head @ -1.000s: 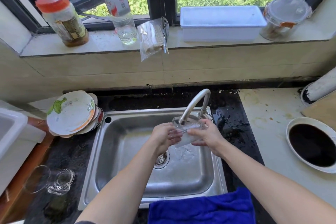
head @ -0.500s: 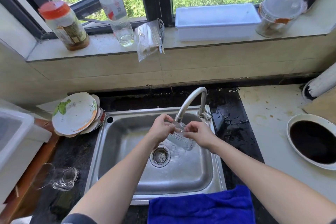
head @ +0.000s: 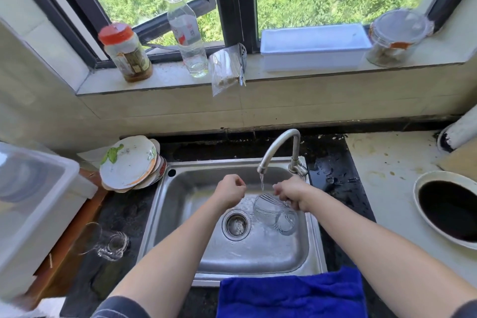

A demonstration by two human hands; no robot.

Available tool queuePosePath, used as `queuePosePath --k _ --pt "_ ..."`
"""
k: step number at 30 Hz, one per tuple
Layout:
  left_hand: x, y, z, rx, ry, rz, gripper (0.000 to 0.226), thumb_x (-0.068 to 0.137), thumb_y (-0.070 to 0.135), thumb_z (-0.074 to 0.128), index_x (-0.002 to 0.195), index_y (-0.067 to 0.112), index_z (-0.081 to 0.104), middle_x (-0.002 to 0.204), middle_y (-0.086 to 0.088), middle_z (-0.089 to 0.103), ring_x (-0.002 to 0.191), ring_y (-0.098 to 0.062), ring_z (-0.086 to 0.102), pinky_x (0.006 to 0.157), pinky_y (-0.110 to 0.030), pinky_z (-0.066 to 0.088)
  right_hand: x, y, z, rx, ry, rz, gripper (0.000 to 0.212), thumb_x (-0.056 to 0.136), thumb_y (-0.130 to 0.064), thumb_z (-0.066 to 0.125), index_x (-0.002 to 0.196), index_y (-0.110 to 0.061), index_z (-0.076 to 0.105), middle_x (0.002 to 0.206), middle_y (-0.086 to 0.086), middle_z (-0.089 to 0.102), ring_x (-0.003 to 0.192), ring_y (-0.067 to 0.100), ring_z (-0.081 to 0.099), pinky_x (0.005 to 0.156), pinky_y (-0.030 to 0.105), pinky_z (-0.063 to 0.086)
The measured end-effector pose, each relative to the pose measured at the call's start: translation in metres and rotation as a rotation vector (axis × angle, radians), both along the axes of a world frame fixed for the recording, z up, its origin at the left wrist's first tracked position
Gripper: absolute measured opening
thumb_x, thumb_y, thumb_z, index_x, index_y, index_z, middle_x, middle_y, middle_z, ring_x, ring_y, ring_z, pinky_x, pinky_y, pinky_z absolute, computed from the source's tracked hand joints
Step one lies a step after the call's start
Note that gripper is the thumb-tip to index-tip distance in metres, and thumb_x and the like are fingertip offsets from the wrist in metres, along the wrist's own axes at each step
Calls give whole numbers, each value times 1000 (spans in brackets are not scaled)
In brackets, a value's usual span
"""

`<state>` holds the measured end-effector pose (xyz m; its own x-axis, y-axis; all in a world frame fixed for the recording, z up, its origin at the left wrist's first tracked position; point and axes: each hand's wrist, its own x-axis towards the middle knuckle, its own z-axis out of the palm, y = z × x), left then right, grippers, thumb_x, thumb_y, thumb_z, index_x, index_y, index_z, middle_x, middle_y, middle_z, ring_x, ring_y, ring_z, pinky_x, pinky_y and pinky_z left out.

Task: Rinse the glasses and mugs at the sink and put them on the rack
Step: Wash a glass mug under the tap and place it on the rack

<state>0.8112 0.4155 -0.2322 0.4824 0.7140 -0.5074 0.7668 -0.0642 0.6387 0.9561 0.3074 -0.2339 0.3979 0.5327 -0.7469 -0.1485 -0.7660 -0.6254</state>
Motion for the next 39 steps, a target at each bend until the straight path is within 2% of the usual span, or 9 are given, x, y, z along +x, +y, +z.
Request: queuePosePath --k 8,13,17,22,24,29,31,35,39 --pt "-19 -1 -7 -43 57 -250 13 87 11 46 78 15 54 84 -12 67 70 -23 57 62 -26 43 -35 -48 -14 -56 107 -331 19 95 -15 49 79 -9 57 46 -3 39 39 8 19 38 19 12" --pt "-32 -29 -24 -274 -47 -428 20 92 24 54 92 6 63 85 -6 61 71 -19 50 57 -25 39 -80 -100 -23 159 305 -860 25 97 -16 52 73 -9 55 35 -9 35 27 3 19 27 15 11" --pt "-28 -87 -22 -544 -154 -408 24 96 36 50 90 16 63 87 -2 62 78 -17 52 66 -28 43 -114 -148 -18 332 492 -1200 27 94 -11 49 67 -12 48 33 -8 29 24 4 17 25 14 9" --pt "-19 -156 -22 -672 -191 -393 32 88 33 57 99 6 68 76 -11 57 57 -16 49 53 -26 34 -155 -222 -11 546 491 -1407 20 91 -12 53 71 -9 51 41 -2 43 28 6 32 31 16 20" --pt "-21 -190 -13 -717 -158 -432 31 96 30 50 91 5 67 61 -3 60 48 -14 49 48 -21 34 -175 -257 -6 467 315 -1419 13 87 -14 61 76 -10 58 54 2 52 40 11 41 40 17 30" --pt "-32 -290 5 -824 -62 -564 40 103 23 35 78 6 60 50 -1 65 36 -11 58 34 -16 41 -240 -357 19 116 -539 -1104 21 91 -9 54 79 -23 64 64 -10 60 46 6 51 52 24 43" --pt "-42 -337 14 -863 -16 -589 40 103 23 33 75 7 57 47 -3 64 36 -13 59 33 -17 43 -269 -400 33 23 -729 -878 22 87 -6 56 83 -27 62 73 -13 57 55 -2 53 59 11 39" --pt "-73 -438 5 -808 155 -674 37 101 30 41 67 16 50 50 1 54 45 -15 46 44 -17 38 -331 -496 47 -174 -771 -654 15 84 -26 66 97 -28 58 71 -13 52 65 3 49 60 21 35" --pt "-108 -534 -6 -764 282 -869 27 96 26 49 69 20 48 65 0 42 52 -14 37 48 -17 35 -387 -588 41 -230 -736 -633 30 86 -32 66 69 -27 42 66 -10 49 66 8 48 59 27 33"
